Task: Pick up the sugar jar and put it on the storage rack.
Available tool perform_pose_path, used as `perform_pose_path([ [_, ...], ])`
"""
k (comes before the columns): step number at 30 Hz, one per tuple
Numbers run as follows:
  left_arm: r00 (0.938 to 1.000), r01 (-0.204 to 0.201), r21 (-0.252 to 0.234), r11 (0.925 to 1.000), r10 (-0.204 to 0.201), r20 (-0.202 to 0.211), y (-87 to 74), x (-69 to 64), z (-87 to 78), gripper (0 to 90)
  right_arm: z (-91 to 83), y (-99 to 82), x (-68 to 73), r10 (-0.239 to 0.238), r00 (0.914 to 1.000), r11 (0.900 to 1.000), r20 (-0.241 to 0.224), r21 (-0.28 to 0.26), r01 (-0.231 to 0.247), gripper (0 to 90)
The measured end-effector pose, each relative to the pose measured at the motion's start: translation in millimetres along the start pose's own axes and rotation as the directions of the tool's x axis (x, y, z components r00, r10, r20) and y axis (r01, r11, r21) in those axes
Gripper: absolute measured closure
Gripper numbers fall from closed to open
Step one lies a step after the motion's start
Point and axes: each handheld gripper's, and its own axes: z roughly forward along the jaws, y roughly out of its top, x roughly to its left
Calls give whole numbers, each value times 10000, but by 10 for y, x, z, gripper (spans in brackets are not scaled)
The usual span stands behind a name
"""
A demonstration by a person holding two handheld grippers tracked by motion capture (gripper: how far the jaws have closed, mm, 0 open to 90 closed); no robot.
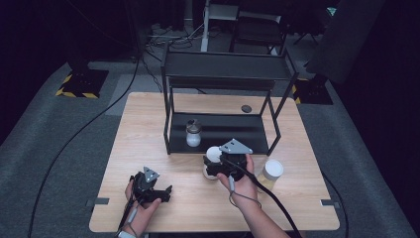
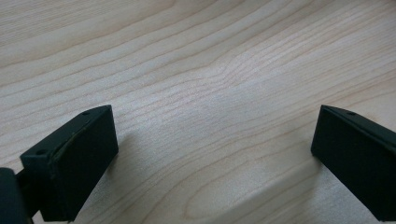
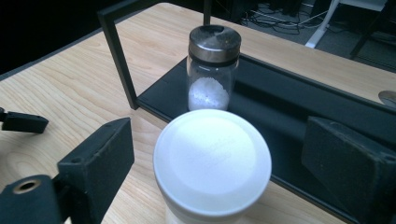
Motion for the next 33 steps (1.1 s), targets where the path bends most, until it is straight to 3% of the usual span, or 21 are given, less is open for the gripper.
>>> perform_pose_path([
  [10,10000,-25,15,10000,25,0,2,2,-1,6,121,-72,-22,82,9999,9994,-67,342,-80,190],
  [15,10000,-23,15,10000,23,0,2,2,-1,6,186,-62,-16,-156,9998,9970,-155,758,167,275],
  [19,10000,-2,0,10000,2,1,0,0,0,6,194,-73,-44,-84,9995,9973,-290,731,105,334],
  [33,10000,-26,18,10000,26,7,3,4,-1,6,139,13,-107,-246,9981,9935,-573,1094,308,340],
])
